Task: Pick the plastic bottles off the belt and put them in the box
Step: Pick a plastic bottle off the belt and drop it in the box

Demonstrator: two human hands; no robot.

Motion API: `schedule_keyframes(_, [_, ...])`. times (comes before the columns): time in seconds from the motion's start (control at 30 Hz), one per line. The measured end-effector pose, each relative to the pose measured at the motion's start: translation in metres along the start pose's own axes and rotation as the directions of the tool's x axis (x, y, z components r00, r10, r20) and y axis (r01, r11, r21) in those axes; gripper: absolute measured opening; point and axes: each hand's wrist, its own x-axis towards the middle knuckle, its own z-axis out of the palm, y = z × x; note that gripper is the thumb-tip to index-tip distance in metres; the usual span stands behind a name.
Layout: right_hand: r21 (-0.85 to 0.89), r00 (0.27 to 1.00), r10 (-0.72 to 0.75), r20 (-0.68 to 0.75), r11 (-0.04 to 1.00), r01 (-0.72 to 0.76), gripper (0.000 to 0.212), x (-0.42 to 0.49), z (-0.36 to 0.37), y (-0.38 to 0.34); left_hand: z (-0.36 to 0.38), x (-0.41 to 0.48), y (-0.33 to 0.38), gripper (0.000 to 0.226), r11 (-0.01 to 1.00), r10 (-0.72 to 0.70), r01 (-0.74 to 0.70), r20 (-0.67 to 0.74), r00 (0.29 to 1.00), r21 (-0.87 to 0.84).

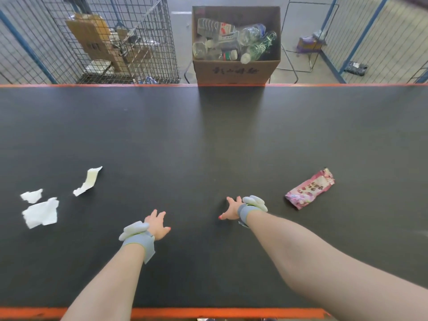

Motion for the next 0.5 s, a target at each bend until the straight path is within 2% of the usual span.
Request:
schedule_keyframes(0.07, [0.012, 0.999, -0.026, -0.030, 1.000, 0.026, 0.094, 0.000, 0.001, -0.011, 0.000, -0.007, -0.009, 0.063, 1.000, -0.002, 0.001, -0.064, 0.998, -0.011])
schedule_keyframes(0.13, [0.060, 0.995, -0.072, -0.067, 0.995, 0.076, 0.097, -0.002, 0.000, -0.020, -0.005, -0.011, -0.013, 0.060, 0.999, 0.004, 0.006, -0.200, 0.980, 0.049])
schedule_keyframes(0.23, [0.056, 0.983, -0.160, -0.095, 0.985, 0.165, 0.104, -0.004, -0.001, -0.044, -0.012, -0.020, -0.026, 0.067, 0.993, -0.061, 0.089, -0.307, 0.950, 0.077])
schedule_keyframes(0.33, [0.036, 0.963, -0.244, -0.116, 0.968, 0.250, 0.111, -0.008, 0.000, -0.062, -0.012, -0.024, -0.042, 0.079, 0.983, -0.151, 0.175, -0.325, 0.934, 0.046])
schedule_keyframes(0.5, [-0.029, 0.911, -0.397, -0.112, 0.918, 0.396, 0.117, -0.013, 0.002, -0.099, 0.002, -0.035, -0.078, 0.082, 0.965, -0.249, 0.261, -0.239, 0.939, 0.023])
